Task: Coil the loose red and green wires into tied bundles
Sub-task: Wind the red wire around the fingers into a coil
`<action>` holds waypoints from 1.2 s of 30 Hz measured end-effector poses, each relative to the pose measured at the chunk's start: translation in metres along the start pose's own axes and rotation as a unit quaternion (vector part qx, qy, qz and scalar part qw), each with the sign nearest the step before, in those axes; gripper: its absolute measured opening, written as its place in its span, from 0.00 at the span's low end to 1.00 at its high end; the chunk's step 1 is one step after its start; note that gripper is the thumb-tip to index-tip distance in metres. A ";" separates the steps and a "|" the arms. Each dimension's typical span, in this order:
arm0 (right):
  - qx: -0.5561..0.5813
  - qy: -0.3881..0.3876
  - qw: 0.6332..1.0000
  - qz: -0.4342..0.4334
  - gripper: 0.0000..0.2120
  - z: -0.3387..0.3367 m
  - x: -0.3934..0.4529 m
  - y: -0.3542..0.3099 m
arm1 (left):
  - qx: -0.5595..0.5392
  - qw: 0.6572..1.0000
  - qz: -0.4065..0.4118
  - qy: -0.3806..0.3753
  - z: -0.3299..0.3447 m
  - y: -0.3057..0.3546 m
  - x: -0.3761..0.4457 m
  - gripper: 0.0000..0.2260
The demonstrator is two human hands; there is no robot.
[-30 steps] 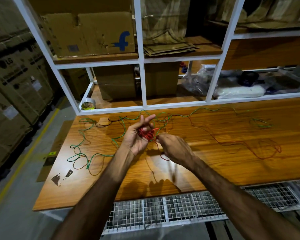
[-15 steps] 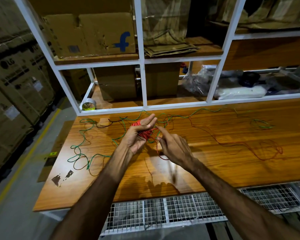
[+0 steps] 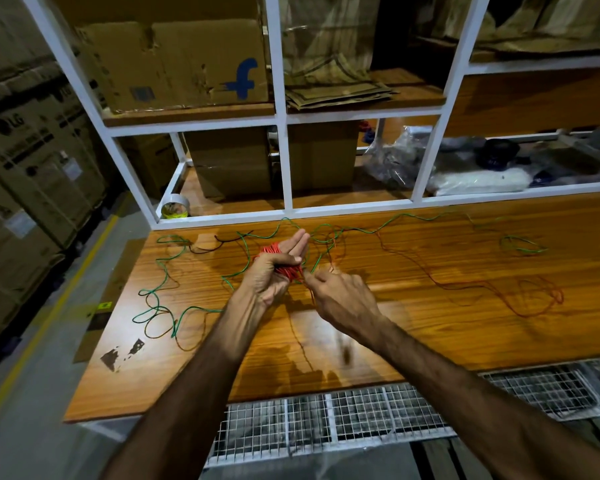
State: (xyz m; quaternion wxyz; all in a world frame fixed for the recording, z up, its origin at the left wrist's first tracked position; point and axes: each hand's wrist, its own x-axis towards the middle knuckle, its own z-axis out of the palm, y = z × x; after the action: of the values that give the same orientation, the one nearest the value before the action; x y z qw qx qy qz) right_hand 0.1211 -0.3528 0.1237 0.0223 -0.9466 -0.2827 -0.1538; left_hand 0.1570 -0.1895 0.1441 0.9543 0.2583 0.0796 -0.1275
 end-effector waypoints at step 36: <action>0.157 -0.062 0.985 -0.030 0.07 0.004 0.011 0.002 | 0.105 0.993 0.024 0.046 0.013 0.002 -0.018 0.27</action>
State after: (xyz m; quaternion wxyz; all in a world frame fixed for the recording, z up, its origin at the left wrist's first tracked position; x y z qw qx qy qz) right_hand 0.1322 -0.3486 0.1231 0.1482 -0.9303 -0.3320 -0.0489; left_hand 0.1410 -0.1906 0.1599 0.9198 0.3650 0.1036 -0.1001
